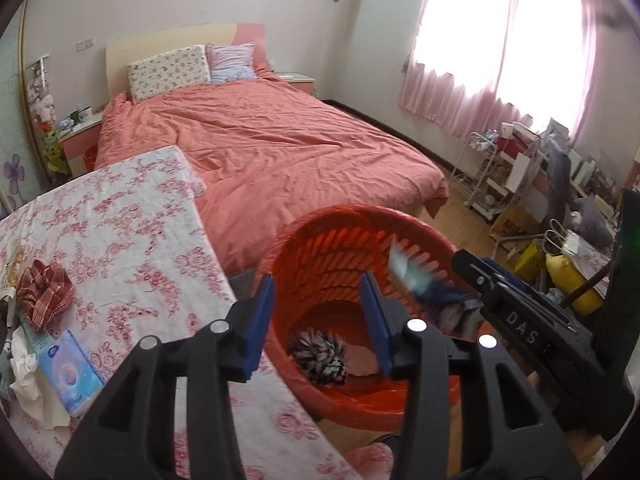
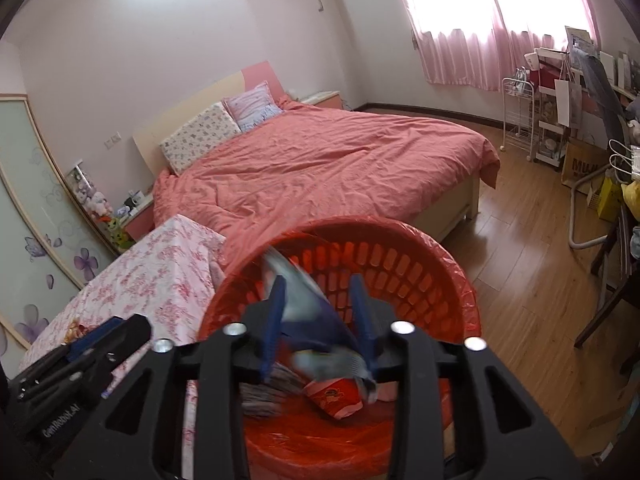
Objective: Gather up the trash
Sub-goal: 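Open both tools to drop the cloth and wrapper into the basket, then reach the left tool to the black checkered mesh while the right tool reaches the blue tissue pack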
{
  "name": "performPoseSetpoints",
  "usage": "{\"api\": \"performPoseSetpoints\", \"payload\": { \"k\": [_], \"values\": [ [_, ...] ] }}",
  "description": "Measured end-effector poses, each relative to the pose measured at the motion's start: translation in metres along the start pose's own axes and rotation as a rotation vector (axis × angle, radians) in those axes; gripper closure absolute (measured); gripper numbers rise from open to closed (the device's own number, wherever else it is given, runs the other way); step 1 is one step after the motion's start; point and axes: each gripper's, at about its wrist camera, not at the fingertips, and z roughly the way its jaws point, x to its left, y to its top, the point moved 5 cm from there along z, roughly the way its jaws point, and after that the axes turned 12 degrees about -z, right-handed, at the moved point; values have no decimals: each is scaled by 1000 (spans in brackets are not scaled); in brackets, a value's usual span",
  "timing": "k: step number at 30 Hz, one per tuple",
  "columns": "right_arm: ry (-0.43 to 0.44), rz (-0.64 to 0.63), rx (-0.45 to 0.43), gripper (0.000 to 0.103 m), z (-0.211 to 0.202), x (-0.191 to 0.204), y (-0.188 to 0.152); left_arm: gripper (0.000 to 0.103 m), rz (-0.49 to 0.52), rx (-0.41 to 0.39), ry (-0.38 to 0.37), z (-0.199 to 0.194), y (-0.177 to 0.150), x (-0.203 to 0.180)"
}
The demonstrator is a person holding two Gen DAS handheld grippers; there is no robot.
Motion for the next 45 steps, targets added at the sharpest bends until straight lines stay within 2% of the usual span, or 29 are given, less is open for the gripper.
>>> {"api": "performPoseSetpoints", "payload": {
  "k": [2,5,9,14,22,30,34,39,45],
  "values": [
    [-6,-7,2,49,-1,2,-4,54,-2,-8,35,0,-1,13],
    [-9,-13,13,46,0,5,-7,52,-9,-9,68,-4,-2,27],
    [-8,-25,23,45,1,8,-7,48,-19,-24,130,-16,-6,58],
    [6,-66,29,45,-2,31,-9,45,-60,-43,182,-36,-10,97],
    [70,-166,52,45,-3,87,-17,43,-168,-85,284,-81,-16,181],
    [183,-289,96,45,0,157,-36,43,-293,-121,466,-126,-26,294],
    [250,-357,125,45,3,198,-47,43,-354,-113,539,-139,-32,346],
    [317,-422,164,45,10,243,-62,43,-424,-76,560,-139,-41,384],
    [372,-501,196,38,13,279,-77,43,-435,-49,534,-126,-42,394]
  ]
}}
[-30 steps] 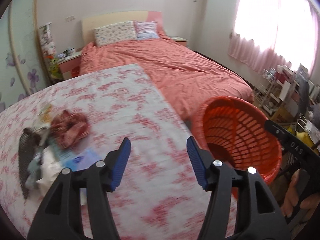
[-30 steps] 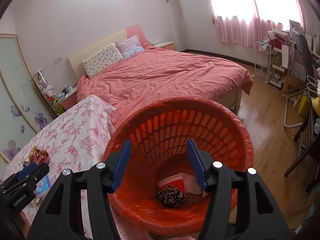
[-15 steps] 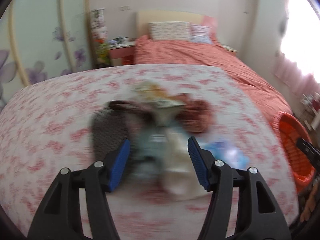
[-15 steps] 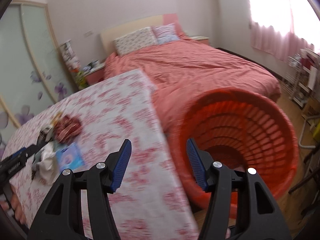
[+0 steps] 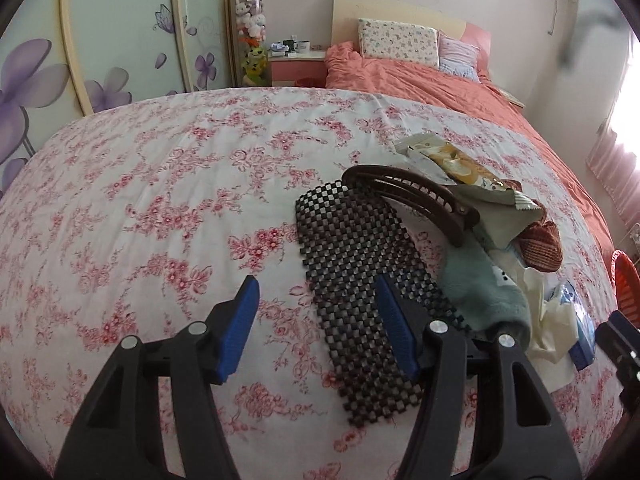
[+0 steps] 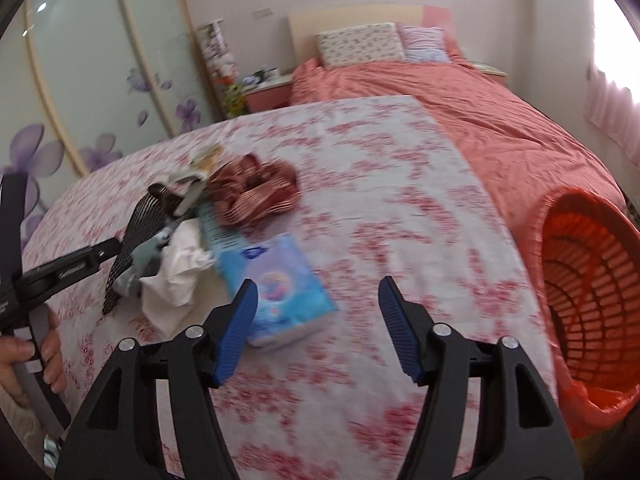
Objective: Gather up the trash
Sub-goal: 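Reach the left tool to the black checkered mesh while the right tool reaches the blue tissue pack, then grasp the black checkered mesh with the left tool while the right tool grasps the tissue pack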
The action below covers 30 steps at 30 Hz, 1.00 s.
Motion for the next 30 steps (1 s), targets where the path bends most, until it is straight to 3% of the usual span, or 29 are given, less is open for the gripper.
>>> {"api": "performPoseSetpoints", "payload": {
  "k": [7,11,15,20,27,30],
  "values": [
    [0,-44,63,35,20,11,-1,43,36,36,-31,14,-4,-16],
    [-13,-39,72,40,21,9,-1,45,65,37,-23,18,-8,-24],
    [-46,-13,69,42,21,-1,-2,73,83,26,-38,16,-9,-29],
    [-134,47,77,42,21,-23,-3,90,91,20,-38,13,-12,-30],
    [-153,71,81,42,23,-33,-4,90,39,18,15,9,-5,12],
    [-142,62,87,41,26,-29,-4,79,29,14,28,8,-4,20]
  ]
}}
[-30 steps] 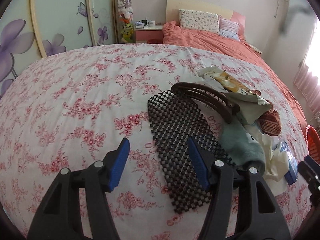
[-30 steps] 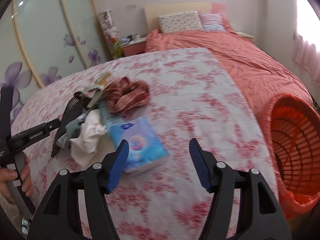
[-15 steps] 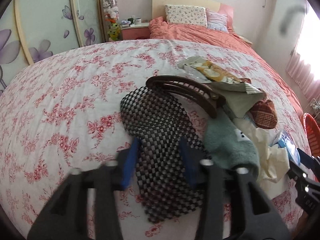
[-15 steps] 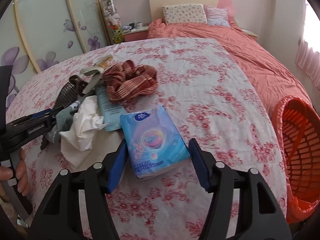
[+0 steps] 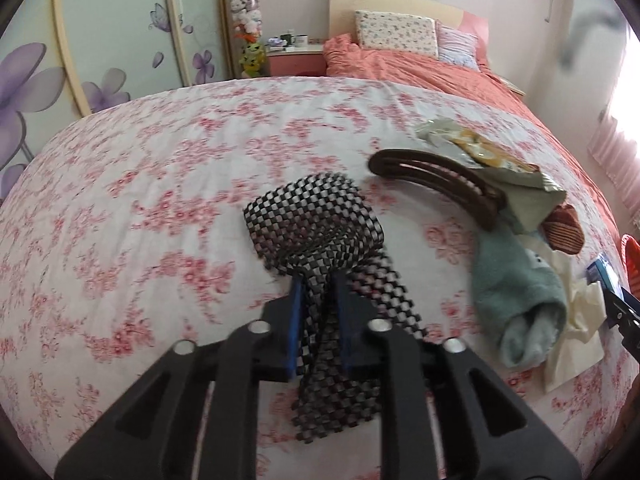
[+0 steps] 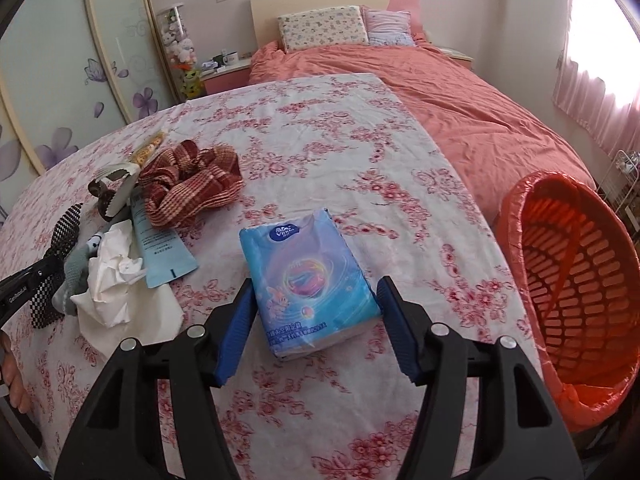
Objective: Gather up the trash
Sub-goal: 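Grasp the black checkered mesh with the left tool while the right tool grasps the tissue pack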
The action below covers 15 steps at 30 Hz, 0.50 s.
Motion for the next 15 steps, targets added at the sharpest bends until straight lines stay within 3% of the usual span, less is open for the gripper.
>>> {"api": "performPoseSetpoints", "payload": {
  "k": [15],
  "values": [
    [-25,-34,25,40,3,10,-2,77,-31,-1,-3,-1,-1,3]
  ]
}}
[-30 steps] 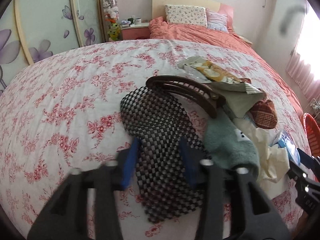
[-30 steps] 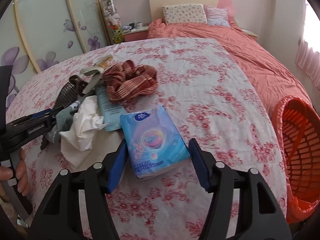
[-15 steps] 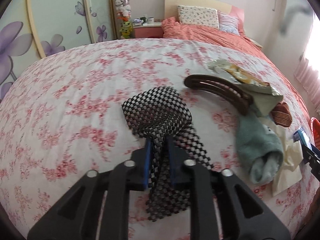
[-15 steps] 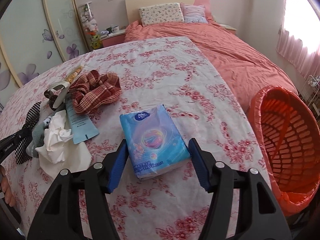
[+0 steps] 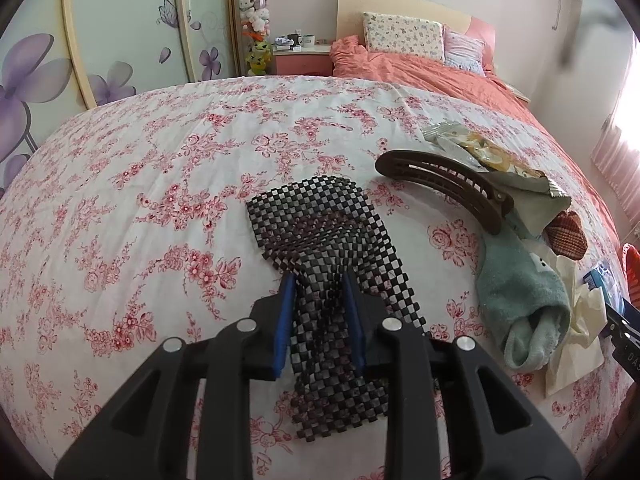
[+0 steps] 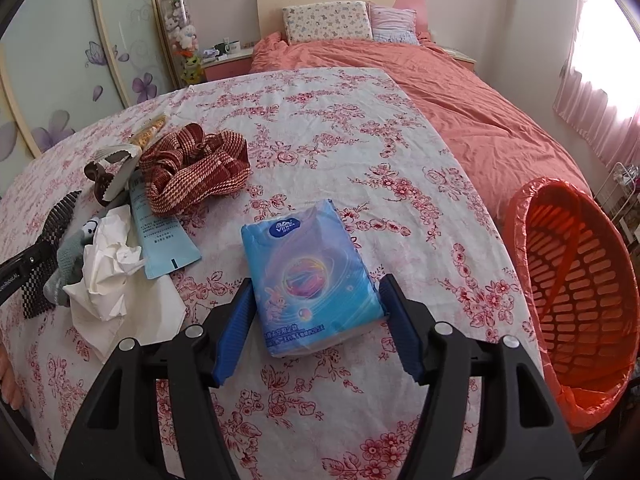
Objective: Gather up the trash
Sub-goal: 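Grasp the black checkered mesh with the left tool while the right tool grasps the tissue pack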
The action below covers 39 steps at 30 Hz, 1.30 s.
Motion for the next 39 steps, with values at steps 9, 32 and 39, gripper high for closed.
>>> {"api": "performPoseSetpoints", "payload": {
  "k": [9,32,39],
  "values": [
    [1,0,0,39,0,0,0,75,-6,0,2,1,1,1],
    [5,0,0,36,0,2,0,74,-24,3,-24,-1,-1,3],
    [0,-17,1,33,-1,8,0,71,53,4,-20,0,-2,-7]
  ]
}}
